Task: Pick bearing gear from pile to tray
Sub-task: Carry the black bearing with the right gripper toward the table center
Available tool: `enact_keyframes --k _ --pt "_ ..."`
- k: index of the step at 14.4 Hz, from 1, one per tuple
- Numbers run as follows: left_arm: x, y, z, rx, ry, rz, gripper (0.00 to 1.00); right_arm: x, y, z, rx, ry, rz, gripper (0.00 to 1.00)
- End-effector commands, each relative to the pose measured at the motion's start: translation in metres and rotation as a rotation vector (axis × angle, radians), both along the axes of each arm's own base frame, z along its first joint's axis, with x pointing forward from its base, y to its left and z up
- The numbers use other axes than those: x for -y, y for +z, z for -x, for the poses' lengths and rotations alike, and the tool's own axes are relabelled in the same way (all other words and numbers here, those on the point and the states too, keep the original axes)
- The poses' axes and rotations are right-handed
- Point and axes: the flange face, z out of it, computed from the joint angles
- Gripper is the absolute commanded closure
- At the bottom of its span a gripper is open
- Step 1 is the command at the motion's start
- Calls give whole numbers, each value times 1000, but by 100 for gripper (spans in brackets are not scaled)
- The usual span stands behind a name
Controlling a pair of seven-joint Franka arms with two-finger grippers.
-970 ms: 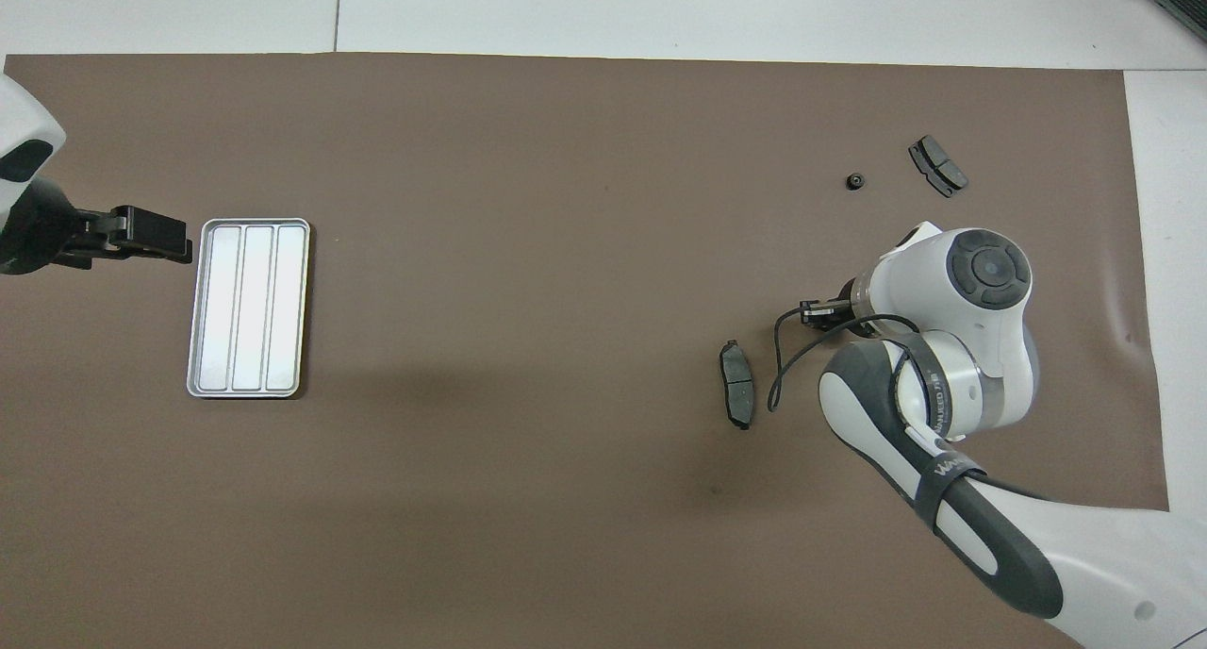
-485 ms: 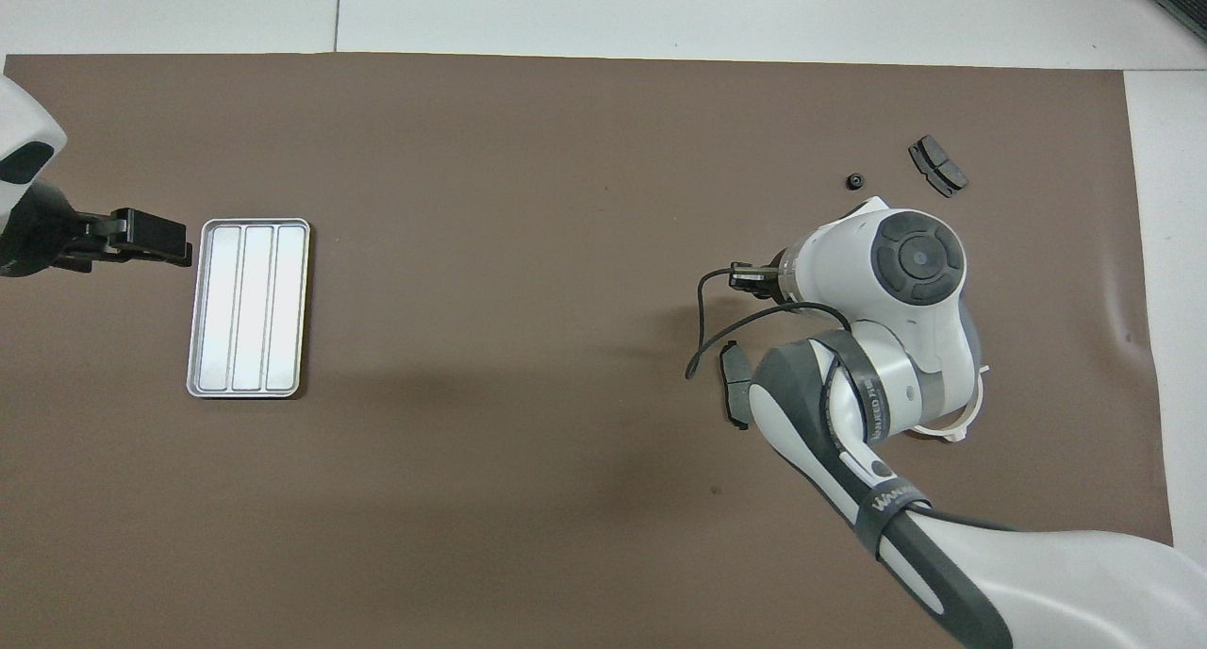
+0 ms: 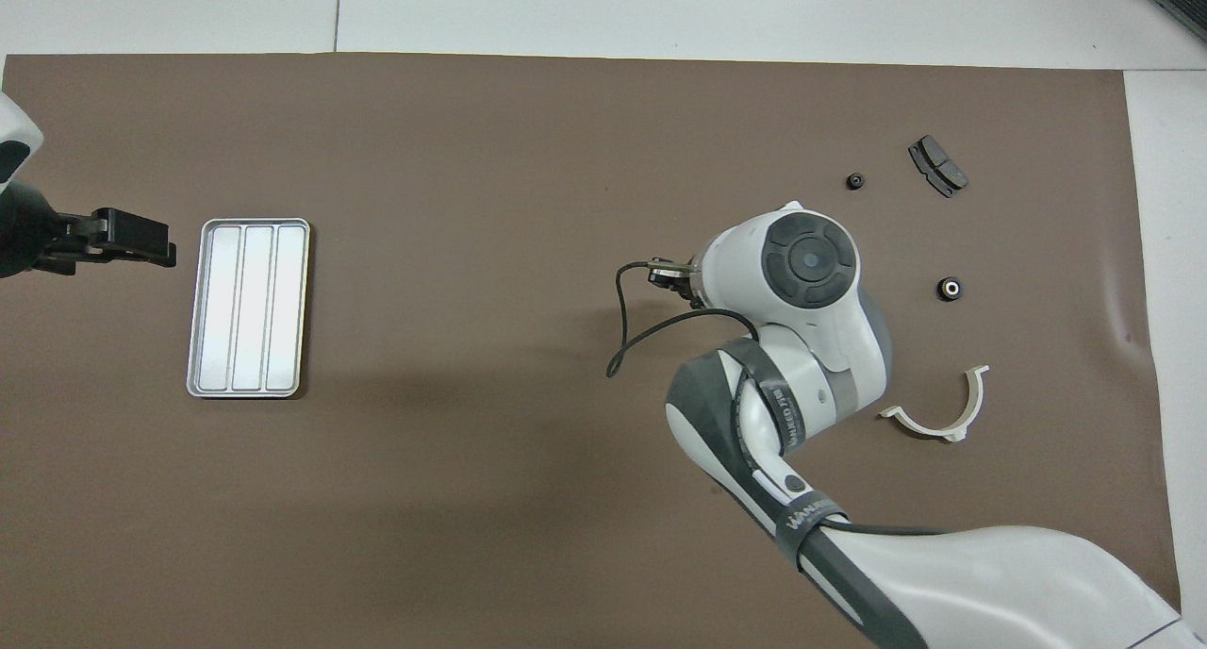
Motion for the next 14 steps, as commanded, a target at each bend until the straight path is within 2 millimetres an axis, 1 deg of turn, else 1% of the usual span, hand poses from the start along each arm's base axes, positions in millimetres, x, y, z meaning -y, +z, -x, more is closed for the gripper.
enact_keyframes --k 1,2,3,5,6,7,8,10,11,12,13,14 --pt "-1 2 11 0 -11 4 0 -45 -13 -9 2 -54 1 100" --pt "0 2 11 1 -11 4 0 -68 -15 -4 1 -75 -12 100" --pt "0 2 11 1 -9 4 0 -86 -18 0 4 -97 -20 100" --pt "-3 0 11 1 -6 4 0 -104 -26 3 9 -117 -8 100" --pt "-3 -1 11 1 -6 4 0 -116 -30 11 11 -107 -5 100" --pt "-4 -1 11 1 -4 4 0 -122 -30 17 10 -95 -3 100" --pt "-3 -1 11 0 -4 4 0 -126 -29 20 19 -88 -10 100" --pt "1 0 11 2 -4 4 0 -129 -44 34 3 -66 19 100" --pt "0 0 11 5 -2 4 0 -129 -47 39 -1 -57 27 100" --pt "1 1 11 8 -4 4 0 -128 -50 41 -2 -50 37 98" --pt "-1 0 10 8 -1 4 0 -127 -52 44 -5 -46 45 92" --pt "0 1 11 10 -1 4 0 -126 -51 47 -9 -43 49 83"
